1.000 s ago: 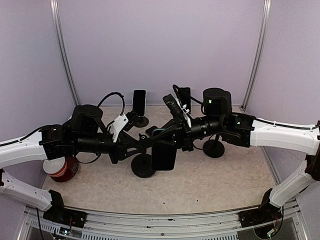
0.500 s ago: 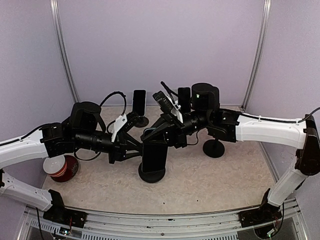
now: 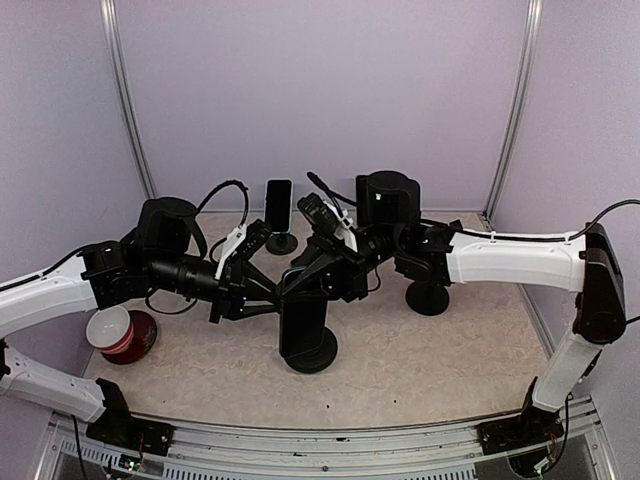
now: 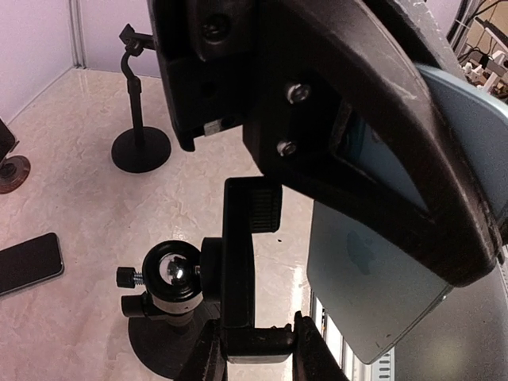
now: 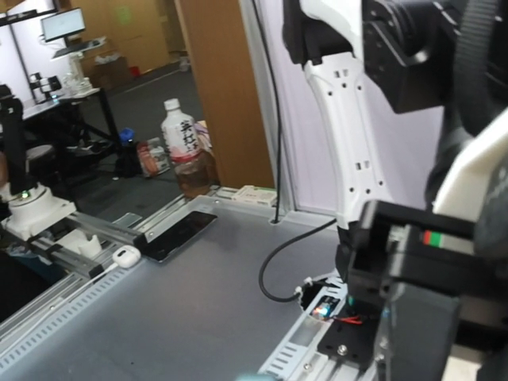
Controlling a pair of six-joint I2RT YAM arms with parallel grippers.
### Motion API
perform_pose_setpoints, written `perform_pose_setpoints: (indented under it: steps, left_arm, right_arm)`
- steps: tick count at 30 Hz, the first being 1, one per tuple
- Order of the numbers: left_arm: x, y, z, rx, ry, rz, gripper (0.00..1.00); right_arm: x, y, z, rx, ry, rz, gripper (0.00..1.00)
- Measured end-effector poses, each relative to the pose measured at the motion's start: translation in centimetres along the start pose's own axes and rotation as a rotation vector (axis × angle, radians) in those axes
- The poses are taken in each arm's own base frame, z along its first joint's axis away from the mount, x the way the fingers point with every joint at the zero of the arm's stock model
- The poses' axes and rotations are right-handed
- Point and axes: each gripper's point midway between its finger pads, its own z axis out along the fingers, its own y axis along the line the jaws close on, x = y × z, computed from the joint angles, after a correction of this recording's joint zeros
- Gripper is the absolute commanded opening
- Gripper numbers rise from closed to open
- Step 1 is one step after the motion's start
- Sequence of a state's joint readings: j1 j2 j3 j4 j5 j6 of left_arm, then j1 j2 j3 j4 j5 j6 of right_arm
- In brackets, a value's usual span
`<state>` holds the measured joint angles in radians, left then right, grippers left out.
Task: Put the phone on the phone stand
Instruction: Install the phone on the phone stand.
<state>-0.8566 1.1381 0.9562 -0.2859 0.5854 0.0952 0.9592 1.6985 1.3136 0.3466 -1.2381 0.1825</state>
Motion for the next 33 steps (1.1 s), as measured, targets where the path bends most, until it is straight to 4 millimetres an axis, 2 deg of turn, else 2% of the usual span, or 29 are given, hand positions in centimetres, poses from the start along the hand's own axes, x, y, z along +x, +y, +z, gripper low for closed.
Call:
perform_pose_setpoints:
  steps: [18,33]
  left_arm:
    - [0.8,-1.3,0.1,0.114,-0.010,-0.011,0.00]
    - [0.8,-1.1,-0.3,0.130,-0.018,-0.016,0.00]
  right_arm:
    - [0.2,-1.3,0.9,-0.100,0.000,-0.012,0.00]
    - [1.6,-1.3,1.1,-0.129,0.042,0.009,0.00]
